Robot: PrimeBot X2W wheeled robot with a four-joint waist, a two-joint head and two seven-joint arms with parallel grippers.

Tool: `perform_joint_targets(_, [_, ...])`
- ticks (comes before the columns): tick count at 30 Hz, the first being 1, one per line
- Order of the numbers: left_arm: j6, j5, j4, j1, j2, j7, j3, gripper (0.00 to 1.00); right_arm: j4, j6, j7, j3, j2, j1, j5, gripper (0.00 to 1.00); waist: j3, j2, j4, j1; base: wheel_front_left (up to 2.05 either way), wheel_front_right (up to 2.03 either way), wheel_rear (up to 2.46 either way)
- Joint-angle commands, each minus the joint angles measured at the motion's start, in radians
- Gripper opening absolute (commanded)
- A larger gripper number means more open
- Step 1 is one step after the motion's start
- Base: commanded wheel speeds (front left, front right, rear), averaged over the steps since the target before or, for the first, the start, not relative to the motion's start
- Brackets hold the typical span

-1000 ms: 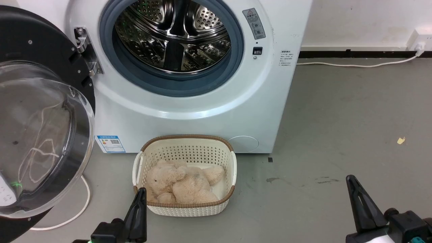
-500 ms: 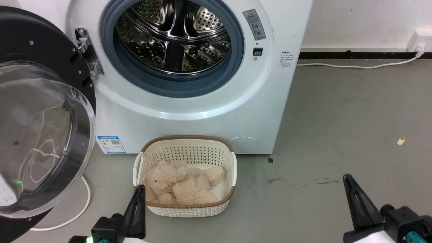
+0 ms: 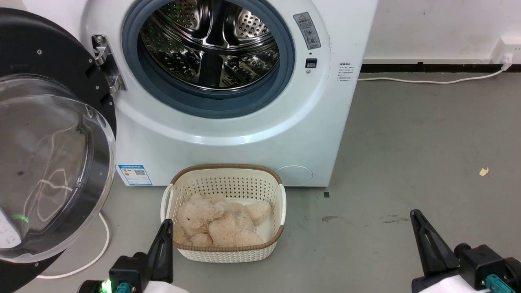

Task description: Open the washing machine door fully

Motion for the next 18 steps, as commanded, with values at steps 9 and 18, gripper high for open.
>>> perform_joint_targets(9, [-0.006, 0.019, -0.005, -0.027, 0.001, 0.028, 0.013, 0.0, 0.009, 0.0, 0.028, 0.007, 0.003, -0.029, 0.004, 0.0, -0.003, 0.0, 0.001, -0.0001, 0.0, 0.0, 0.0])
perform_joint_targets(18, [-0.007, 0.031, -0.006, -0.037, 0.0, 0.051, 0.022, 0.0, 0.016, 0.0, 0.05, 0.013, 0.003, -0.04, 0.005, 0.0, -0.005, 0.0, 0.002, -0.0001, 0.0, 0.0, 0.0])
